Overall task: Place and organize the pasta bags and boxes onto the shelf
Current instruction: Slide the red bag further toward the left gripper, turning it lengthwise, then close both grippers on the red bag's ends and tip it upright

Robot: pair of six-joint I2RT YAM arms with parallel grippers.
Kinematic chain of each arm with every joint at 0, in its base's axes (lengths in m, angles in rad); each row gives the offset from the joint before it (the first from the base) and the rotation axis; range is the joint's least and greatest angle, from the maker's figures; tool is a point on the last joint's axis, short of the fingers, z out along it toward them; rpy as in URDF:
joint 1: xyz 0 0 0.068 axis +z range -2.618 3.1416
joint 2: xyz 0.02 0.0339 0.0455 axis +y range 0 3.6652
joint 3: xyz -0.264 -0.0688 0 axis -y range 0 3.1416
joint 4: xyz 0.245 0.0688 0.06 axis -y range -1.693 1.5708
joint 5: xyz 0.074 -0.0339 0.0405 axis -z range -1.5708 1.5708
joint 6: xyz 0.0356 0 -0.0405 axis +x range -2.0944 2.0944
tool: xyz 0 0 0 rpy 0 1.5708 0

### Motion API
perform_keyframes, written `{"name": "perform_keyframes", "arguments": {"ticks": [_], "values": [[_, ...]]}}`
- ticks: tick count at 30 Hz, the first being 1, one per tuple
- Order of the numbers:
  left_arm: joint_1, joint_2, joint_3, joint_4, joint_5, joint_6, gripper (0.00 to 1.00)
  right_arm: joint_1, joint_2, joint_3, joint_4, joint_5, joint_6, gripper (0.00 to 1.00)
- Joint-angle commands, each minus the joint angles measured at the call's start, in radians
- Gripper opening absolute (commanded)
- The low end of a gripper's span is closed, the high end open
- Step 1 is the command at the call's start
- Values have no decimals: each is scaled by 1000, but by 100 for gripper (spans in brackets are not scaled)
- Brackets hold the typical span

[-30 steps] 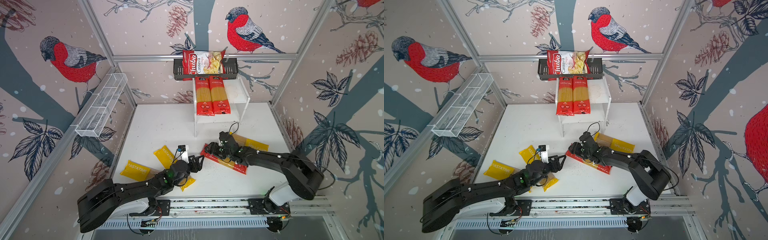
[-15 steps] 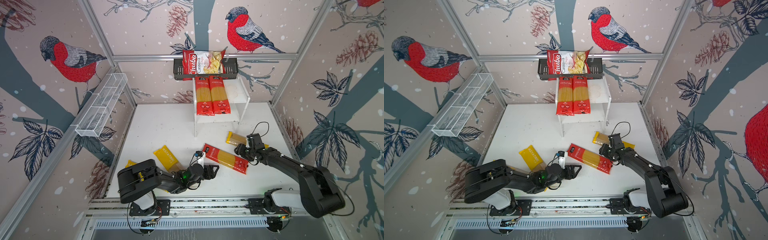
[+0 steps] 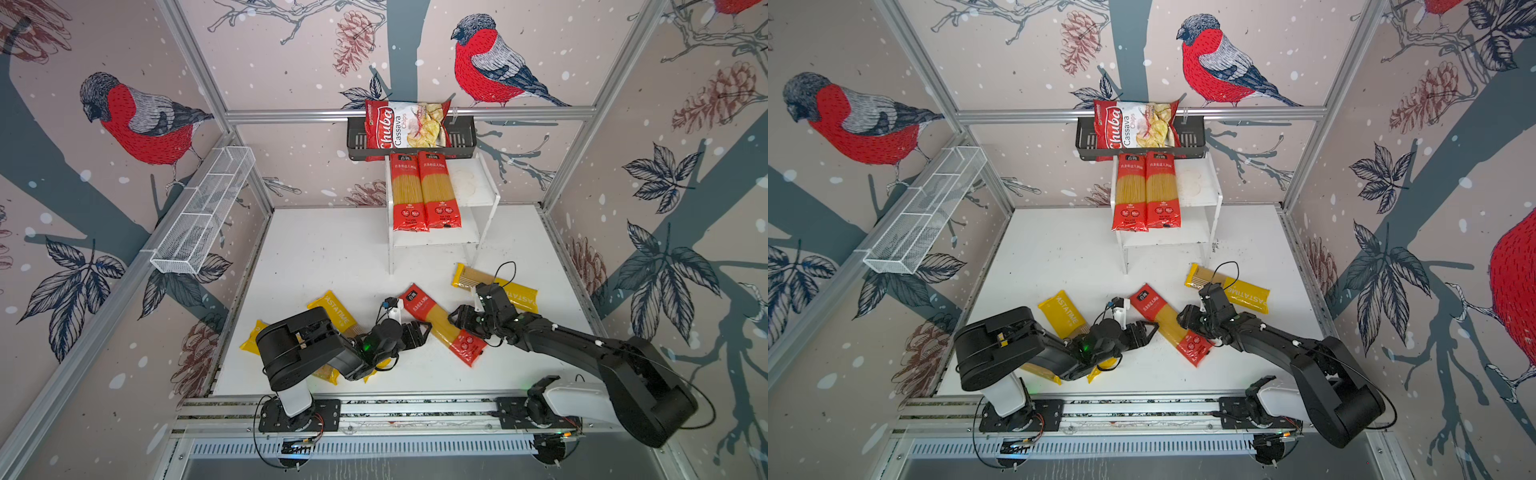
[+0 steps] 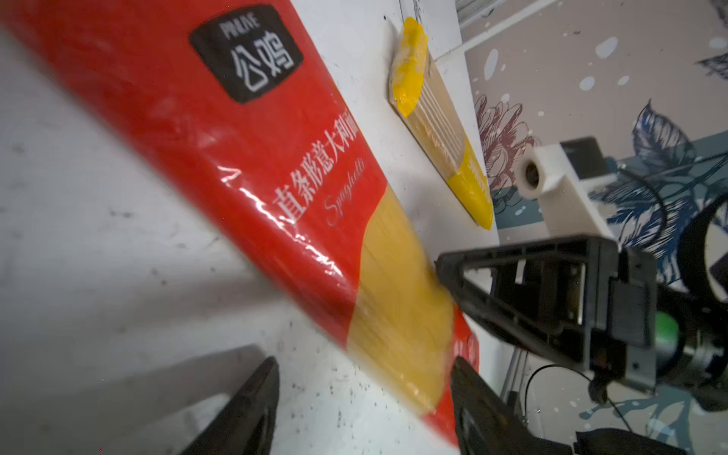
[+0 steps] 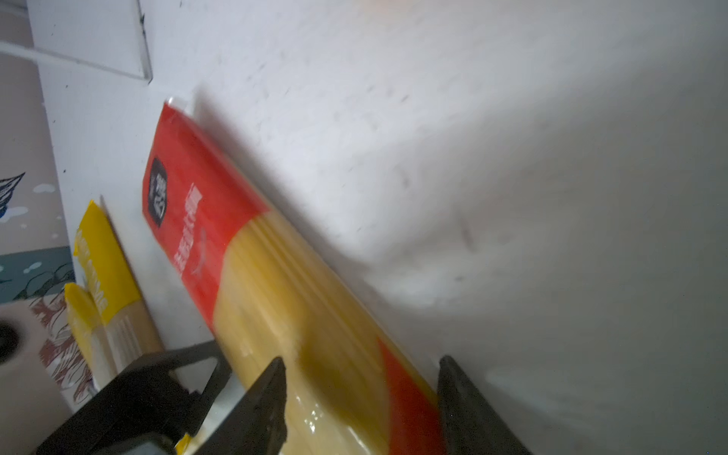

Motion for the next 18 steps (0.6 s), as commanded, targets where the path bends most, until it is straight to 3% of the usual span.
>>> {"name": "perform_keyframes", "arguments": {"ticks": [1, 4, 7, 11, 14, 18], "values": [[40, -21, -21, 35, 21, 1, 69, 81, 19, 11, 74, -46, 148, 61], [83, -77, -28, -30, 22, 43, 69, 133, 61, 44, 130, -87, 168, 61], [105, -148, -33, -109, 26, 74, 69, 112, 63, 49, 165, -154, 153, 61], [93, -245, -76, -200, 14, 77, 69, -6, 9, -20, 183, -236, 108, 59], [54, -297, -75, -294, -24, 84, 69, -103, 20, -34, 104, -335, -13, 53], [-7, -298, -27, -378, -36, 62, 69, -157, 41, -26, 7, -363, -148, 48]]}}
